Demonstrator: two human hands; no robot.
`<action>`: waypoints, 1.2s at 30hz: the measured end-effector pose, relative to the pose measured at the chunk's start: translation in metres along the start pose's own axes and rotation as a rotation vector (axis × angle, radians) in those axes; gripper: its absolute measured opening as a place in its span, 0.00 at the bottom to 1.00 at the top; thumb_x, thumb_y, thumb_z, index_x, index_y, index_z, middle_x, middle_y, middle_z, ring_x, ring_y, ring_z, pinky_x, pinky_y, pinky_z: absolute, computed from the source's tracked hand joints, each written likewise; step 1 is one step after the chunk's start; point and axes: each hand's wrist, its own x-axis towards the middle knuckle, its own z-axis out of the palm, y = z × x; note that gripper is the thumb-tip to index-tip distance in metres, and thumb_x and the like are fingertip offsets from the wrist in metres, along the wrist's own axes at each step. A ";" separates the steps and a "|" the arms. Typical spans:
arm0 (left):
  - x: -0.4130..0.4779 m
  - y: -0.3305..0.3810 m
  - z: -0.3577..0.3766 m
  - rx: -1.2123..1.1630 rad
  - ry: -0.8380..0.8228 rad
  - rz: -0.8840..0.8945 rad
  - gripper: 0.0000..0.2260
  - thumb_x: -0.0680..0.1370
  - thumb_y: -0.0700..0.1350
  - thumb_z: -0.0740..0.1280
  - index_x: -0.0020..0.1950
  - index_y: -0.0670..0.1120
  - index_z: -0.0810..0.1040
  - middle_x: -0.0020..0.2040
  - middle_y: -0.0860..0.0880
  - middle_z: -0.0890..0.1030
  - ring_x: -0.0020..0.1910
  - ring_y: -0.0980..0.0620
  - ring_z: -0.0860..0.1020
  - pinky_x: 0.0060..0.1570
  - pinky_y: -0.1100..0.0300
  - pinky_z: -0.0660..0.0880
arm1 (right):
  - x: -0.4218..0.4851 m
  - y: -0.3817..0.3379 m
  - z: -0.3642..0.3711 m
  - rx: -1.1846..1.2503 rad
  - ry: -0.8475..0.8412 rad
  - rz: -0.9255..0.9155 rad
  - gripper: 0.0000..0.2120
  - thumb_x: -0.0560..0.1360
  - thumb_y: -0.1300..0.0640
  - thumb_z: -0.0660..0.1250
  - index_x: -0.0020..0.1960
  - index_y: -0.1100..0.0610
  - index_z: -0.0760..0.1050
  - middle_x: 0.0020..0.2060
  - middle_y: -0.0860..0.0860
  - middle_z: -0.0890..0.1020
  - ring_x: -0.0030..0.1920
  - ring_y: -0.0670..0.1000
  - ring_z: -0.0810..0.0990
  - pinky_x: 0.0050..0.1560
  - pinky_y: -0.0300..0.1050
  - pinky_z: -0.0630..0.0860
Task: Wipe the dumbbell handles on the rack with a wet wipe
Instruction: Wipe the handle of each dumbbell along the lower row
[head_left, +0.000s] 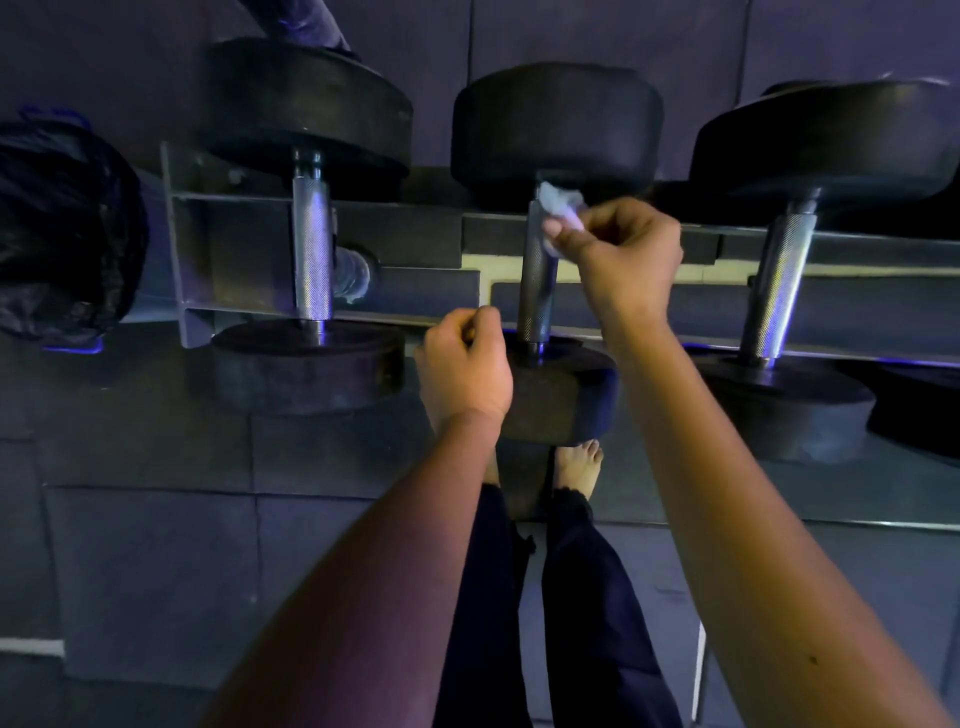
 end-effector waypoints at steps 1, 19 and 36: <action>0.001 0.000 0.000 -0.005 0.008 0.005 0.14 0.74 0.51 0.61 0.38 0.45 0.81 0.38 0.46 0.82 0.39 0.52 0.78 0.37 0.63 0.69 | -0.007 0.007 -0.002 -0.028 -0.031 0.007 0.09 0.64 0.54 0.80 0.35 0.54 0.79 0.35 0.50 0.84 0.37 0.47 0.82 0.46 0.52 0.81; -0.001 0.003 -0.001 0.047 0.018 -0.013 0.14 0.75 0.48 0.61 0.38 0.41 0.81 0.37 0.44 0.81 0.35 0.53 0.76 0.35 0.61 0.70 | -0.003 -0.012 0.012 -0.076 0.076 -0.112 0.06 0.66 0.57 0.77 0.37 0.52 0.80 0.32 0.45 0.80 0.32 0.41 0.75 0.37 0.38 0.74; -0.001 0.002 -0.002 0.077 -0.008 0.005 0.12 0.78 0.43 0.62 0.40 0.41 0.81 0.38 0.46 0.80 0.31 0.61 0.73 0.30 0.75 0.66 | 0.000 -0.012 0.012 -0.074 0.088 -0.056 0.09 0.67 0.54 0.78 0.35 0.56 0.79 0.29 0.48 0.80 0.29 0.42 0.75 0.37 0.37 0.76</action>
